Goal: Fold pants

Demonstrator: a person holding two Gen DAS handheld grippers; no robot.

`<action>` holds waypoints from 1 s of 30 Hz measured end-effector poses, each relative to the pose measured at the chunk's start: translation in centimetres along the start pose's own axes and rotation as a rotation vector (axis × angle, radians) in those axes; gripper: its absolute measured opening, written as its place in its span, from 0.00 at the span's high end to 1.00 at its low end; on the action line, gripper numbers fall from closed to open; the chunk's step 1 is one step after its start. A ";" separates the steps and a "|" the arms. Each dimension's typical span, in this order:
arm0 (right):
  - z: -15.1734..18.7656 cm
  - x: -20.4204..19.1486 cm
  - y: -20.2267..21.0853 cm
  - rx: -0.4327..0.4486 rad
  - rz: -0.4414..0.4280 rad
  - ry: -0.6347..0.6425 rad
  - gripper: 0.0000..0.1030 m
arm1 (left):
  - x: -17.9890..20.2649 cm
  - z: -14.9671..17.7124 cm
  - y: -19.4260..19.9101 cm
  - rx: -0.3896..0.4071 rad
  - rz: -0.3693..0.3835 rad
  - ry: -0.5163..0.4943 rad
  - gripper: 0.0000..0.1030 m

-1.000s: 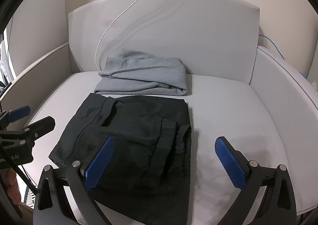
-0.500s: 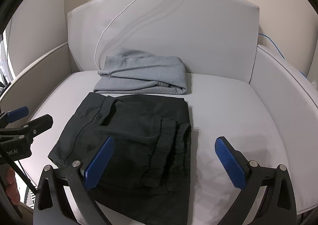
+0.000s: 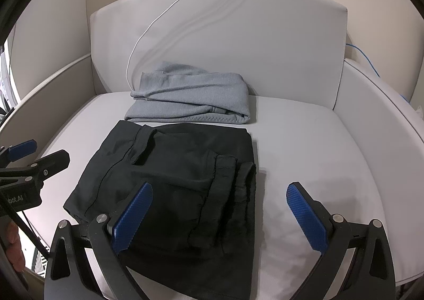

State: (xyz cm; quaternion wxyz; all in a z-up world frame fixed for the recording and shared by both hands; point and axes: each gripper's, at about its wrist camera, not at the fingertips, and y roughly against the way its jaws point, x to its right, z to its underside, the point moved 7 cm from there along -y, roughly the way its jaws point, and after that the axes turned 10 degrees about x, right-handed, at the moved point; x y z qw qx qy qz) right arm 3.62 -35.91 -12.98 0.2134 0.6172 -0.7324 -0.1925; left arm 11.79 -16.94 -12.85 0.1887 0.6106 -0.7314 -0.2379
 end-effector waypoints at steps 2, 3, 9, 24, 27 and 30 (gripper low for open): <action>0.0 0.0 0.0 0.000 0.000 0.000 0.00 | 0.0 0.0 0.0 -0.003 -0.003 -0.003 0.01; 0.0 0.0 0.0 0.000 -0.001 0.000 0.00 | -0.1 0.0 0.0 -0.004 -0.005 -0.004 0.01; 0.1 -0.1 0.0 -0.003 0.001 0.000 0.00 | -0.1 0.0 0.1 -0.008 -0.005 -0.005 0.01; 0.2 -0.1 0.0 -0.003 0.000 -0.001 0.00 | -0.1 -0.1 0.2 -0.008 -0.003 -0.006 0.01; 0.2 -0.1 -0.1 -0.004 -0.001 -0.002 0.00 | -0.3 0.0 0.2 -0.006 -0.001 -0.005 0.01; 0.2 -0.1 0.0 -0.004 -0.001 -0.001 0.00 | -0.3 -0.1 0.2 -0.007 -0.002 -0.005 0.01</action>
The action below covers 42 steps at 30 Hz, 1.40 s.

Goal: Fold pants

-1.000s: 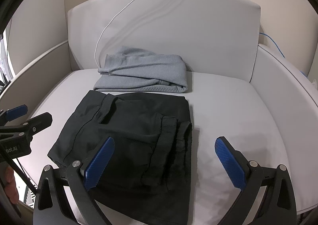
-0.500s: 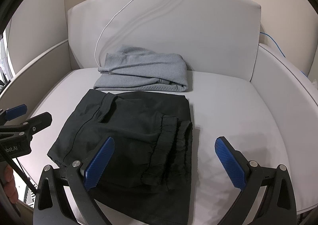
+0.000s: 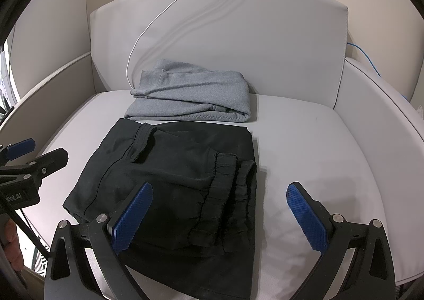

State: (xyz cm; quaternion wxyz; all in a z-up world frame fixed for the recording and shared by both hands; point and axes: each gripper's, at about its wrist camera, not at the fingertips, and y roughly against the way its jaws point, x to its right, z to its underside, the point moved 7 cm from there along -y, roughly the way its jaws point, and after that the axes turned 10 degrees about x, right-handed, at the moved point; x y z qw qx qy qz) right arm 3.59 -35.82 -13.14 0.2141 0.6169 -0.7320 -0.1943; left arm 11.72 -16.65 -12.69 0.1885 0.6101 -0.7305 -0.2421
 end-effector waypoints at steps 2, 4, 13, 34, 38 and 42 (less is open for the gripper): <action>0.0 0.0 0.0 0.000 0.001 0.000 0.00 | 0.0 0.0 0.0 0.000 0.000 0.000 0.01; 0.1 0.0 0.0 -0.001 0.001 0.001 0.00 | 0.0 0.0 0.1 0.000 -0.001 0.000 0.01; 0.1 0.0 0.0 -0.001 0.001 0.001 0.00 | 0.0 -0.1 0.1 0.000 0.001 -0.001 0.01; 0.3 0.0 -0.1 -0.004 0.000 0.001 0.00 | 0.0 -0.2 0.1 -0.002 0.000 -0.003 0.01; 0.3 0.0 -0.1 -0.004 0.000 0.001 0.00 | 0.0 -0.2 0.1 -0.002 0.000 -0.002 0.01; 0.2 0.0 -0.1 -0.005 0.000 0.002 0.00 | 0.0 -0.1 0.2 -0.003 -0.002 -0.002 0.01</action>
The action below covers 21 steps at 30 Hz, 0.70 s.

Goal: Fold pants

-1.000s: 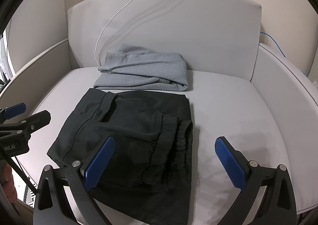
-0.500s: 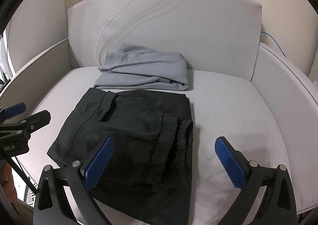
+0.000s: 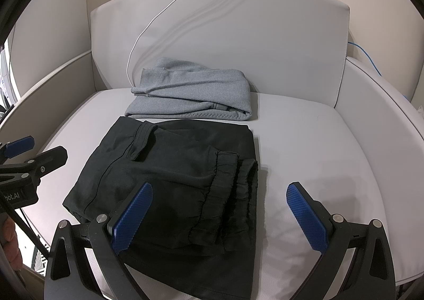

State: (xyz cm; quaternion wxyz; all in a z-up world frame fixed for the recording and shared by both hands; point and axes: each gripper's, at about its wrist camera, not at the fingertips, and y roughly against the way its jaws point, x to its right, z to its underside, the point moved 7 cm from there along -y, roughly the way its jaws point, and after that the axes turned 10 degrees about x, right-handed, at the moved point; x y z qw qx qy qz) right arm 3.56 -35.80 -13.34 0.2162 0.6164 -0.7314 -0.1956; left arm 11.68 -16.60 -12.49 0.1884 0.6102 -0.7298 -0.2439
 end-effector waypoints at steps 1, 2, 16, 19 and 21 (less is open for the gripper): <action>0.1 0.0 0.0 -0.001 0.000 0.000 0.00 | 0.0 0.0 0.0 0.001 0.001 0.000 0.01; 0.1 0.0 0.0 -0.001 -0.001 0.000 0.00 | 0.0 0.0 0.0 0.001 0.002 0.000 0.01; 0.3 0.0 0.0 -0.004 -0.003 0.004 0.00 | 0.3 -0.2 0.4 0.014 0.003 -0.018 0.01; 0.2 0.0 -0.1 -0.007 -0.005 0.006 0.00 | 0.4 -0.3 0.7 0.031 0.027 -0.011 0.01; 0.3 0.0 -0.1 -0.008 -0.006 0.007 0.00 | 0.3 -0.6 1.3 0.066 0.024 -0.007 0.01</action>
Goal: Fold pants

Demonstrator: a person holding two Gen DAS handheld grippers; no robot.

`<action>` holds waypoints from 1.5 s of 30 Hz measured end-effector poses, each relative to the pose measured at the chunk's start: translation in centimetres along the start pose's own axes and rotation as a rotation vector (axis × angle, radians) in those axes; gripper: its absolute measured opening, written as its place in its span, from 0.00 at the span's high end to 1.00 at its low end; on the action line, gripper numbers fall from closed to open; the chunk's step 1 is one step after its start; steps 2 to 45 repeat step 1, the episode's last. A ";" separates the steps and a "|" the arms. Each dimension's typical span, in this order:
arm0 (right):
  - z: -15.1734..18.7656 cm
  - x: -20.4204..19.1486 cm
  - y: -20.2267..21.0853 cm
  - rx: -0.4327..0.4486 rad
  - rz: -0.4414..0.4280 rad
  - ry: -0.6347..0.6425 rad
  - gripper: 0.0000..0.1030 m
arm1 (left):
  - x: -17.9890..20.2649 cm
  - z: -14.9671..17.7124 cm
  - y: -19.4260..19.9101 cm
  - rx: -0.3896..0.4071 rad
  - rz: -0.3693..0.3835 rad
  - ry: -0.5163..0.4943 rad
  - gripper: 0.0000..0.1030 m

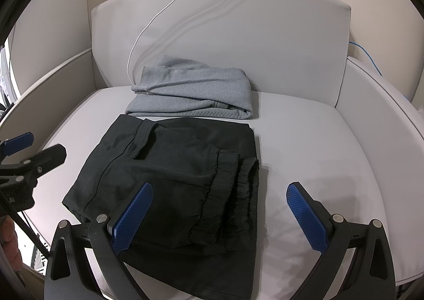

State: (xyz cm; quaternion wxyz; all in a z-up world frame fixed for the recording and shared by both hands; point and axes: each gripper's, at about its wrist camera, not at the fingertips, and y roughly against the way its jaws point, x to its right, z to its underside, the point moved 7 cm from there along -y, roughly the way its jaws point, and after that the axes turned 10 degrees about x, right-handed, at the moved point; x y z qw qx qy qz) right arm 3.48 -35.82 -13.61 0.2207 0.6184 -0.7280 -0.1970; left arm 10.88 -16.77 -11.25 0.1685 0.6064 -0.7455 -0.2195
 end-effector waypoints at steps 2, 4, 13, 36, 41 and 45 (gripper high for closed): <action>-0.1 0.0 0.0 0.000 -0.001 0.002 0.00 | 0.1 -0.1 0.2 0.006 -0.003 -0.007 0.01; -0.1 0.0 0.0 0.000 -0.001 0.002 0.00 | 0.1 -0.1 0.2 0.006 -0.003 -0.007 0.01; -0.1 0.0 0.0 0.000 -0.001 0.002 0.00 | 0.1 -0.1 0.2 0.006 -0.003 -0.007 0.01; -0.1 0.0 0.0 0.000 -0.001 0.002 0.00 | 0.1 -0.1 0.2 0.006 -0.003 -0.007 0.01; -0.1 0.0 0.0 0.000 -0.001 0.002 0.00 | 0.1 -0.1 0.2 0.006 -0.003 -0.007 0.01; -0.1 0.0 0.0 0.000 -0.001 0.002 0.00 | 0.1 -0.1 0.2 0.006 -0.003 -0.007 0.01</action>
